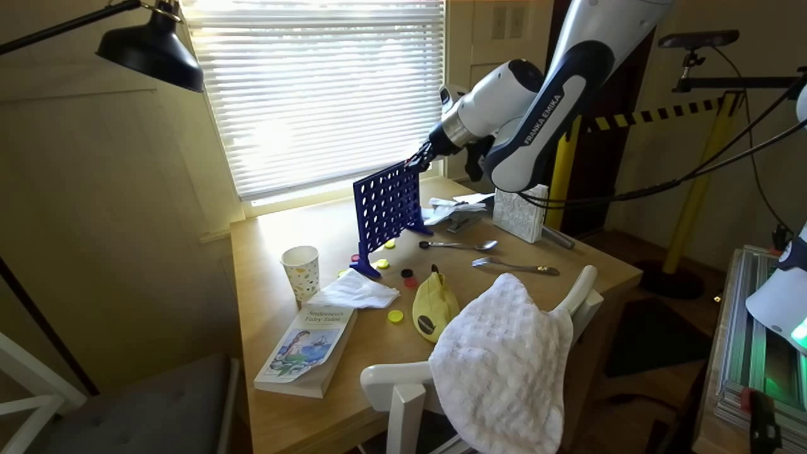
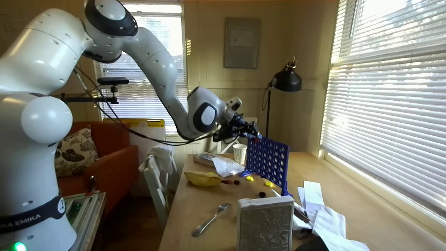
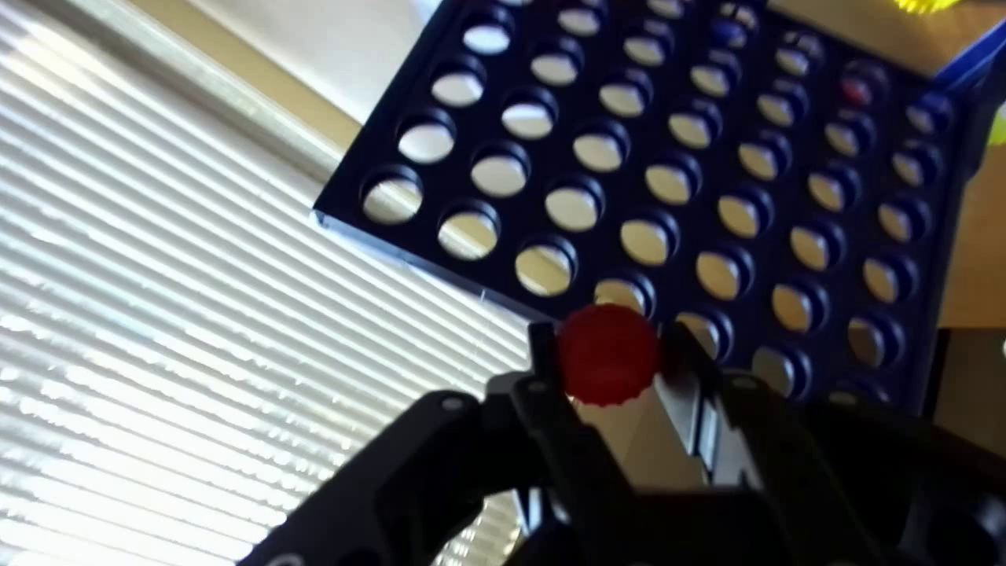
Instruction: Put one orange chip and black chip in the blue gameboard.
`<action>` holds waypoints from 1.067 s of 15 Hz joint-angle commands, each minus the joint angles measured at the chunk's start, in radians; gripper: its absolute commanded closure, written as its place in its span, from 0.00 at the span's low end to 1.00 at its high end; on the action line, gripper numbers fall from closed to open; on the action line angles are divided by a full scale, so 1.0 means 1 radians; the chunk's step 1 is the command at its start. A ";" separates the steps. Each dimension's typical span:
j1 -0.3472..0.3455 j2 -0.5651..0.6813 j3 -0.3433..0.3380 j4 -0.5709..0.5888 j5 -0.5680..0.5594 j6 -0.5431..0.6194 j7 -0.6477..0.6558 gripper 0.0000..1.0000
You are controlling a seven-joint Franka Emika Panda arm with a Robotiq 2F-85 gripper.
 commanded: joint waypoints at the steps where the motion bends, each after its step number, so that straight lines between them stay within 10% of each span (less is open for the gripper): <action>1: 0.080 0.066 -0.048 0.057 0.201 0.079 -0.124 0.89; 4: 0.008 0.051 0.043 0.086 0.231 0.192 -0.172 0.89; 16: -0.631 -0.025 0.691 0.079 0.103 0.587 -0.209 0.89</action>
